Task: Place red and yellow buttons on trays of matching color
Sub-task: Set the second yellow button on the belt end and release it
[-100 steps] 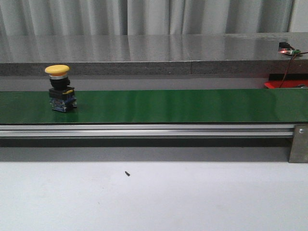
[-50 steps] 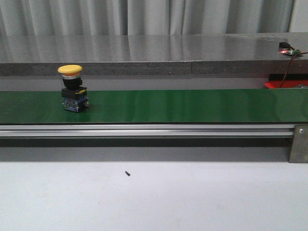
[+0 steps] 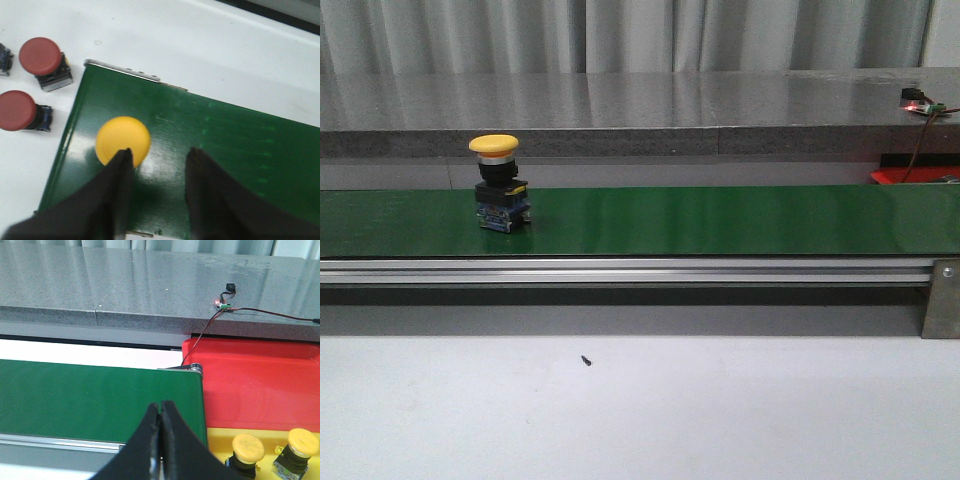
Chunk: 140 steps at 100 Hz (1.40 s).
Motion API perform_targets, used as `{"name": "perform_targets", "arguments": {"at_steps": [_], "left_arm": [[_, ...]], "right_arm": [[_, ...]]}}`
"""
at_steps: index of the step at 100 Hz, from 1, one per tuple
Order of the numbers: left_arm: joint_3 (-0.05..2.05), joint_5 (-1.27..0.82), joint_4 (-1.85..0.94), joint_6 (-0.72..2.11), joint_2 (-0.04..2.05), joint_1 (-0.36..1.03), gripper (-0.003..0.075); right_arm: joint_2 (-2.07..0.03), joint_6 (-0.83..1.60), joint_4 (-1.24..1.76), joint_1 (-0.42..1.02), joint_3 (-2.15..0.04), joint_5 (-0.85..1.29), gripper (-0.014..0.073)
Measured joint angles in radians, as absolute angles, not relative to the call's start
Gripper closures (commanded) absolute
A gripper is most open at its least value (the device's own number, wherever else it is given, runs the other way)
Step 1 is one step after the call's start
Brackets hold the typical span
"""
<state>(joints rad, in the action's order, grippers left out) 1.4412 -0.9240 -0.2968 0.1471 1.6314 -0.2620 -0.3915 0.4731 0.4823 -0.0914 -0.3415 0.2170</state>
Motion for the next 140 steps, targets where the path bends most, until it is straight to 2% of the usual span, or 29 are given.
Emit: {"name": "perform_targets", "arguments": {"at_steps": [5, 40, 60, 140], "left_arm": [[1.441, -0.938, -0.297, 0.147, 1.605, -0.241, 0.0743], [1.438, -0.988, -0.276, 0.150, 1.471, -0.081, 0.0740], [1.333, -0.966, -0.274, 0.152, 1.374, -0.009, 0.0740], [0.728, -0.738, -0.274, 0.153, 0.765, 0.006, 0.0740]], "right_arm": [[-0.391, 0.473, 0.482, -0.091, -0.342, 0.217, 0.0662], [-0.391, 0.473, 0.484, -0.091, -0.342, 0.237, 0.0662], [-0.391, 0.473, 0.484, -0.091, -0.342, 0.240, 0.0662], [-0.391, 0.473, 0.486, -0.091, -0.342, 0.252, 0.0662]]}}
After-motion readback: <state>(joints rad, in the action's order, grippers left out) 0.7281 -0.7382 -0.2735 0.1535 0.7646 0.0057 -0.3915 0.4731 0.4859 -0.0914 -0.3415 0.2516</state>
